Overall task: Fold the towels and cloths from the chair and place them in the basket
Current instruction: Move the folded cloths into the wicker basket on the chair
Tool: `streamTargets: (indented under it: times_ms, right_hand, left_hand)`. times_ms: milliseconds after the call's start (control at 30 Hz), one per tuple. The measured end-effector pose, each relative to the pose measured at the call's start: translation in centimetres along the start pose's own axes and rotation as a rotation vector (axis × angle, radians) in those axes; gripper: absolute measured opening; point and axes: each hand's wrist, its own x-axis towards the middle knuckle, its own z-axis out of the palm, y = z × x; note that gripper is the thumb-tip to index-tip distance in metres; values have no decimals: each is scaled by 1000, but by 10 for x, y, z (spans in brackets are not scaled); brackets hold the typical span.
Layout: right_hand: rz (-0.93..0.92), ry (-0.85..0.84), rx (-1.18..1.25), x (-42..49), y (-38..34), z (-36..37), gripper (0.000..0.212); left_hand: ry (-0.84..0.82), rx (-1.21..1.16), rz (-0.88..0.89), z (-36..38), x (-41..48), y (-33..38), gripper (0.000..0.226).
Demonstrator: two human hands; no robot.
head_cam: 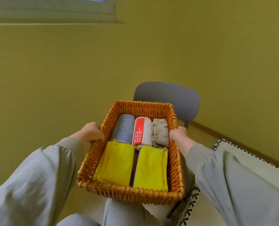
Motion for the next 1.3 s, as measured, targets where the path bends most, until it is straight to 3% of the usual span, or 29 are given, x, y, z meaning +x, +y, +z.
streamTargets:
  times_ms: [167,433,600,833,1100,1300]
  right_hand:
    - [82,-80,-5,2,-65,66,36]
    - [39,-130,-114,-29,-157,93,15]
    - [17,-177,-155,-75,-215,90,20]
    - [-115,-374,-277,-143,-275,131,20]
    - [-302,-645,-401,-236,-289,214,27]
    - [-412,-823,-447,-350,-290,282,29]
  left_hand:
    - [-120,-11,-78,-71,40,-47,31]
    - [-130,-56,-171,-149,21,-81,22]
    - [-60,-109,-261,-198,-35,-100,6]
    - [35,-239,-446,-232,-110,-170,7]
    - [270,-314,-753,-219,-226,-262,11]
    - [333,-352,-951,-220,-332,-343,9]
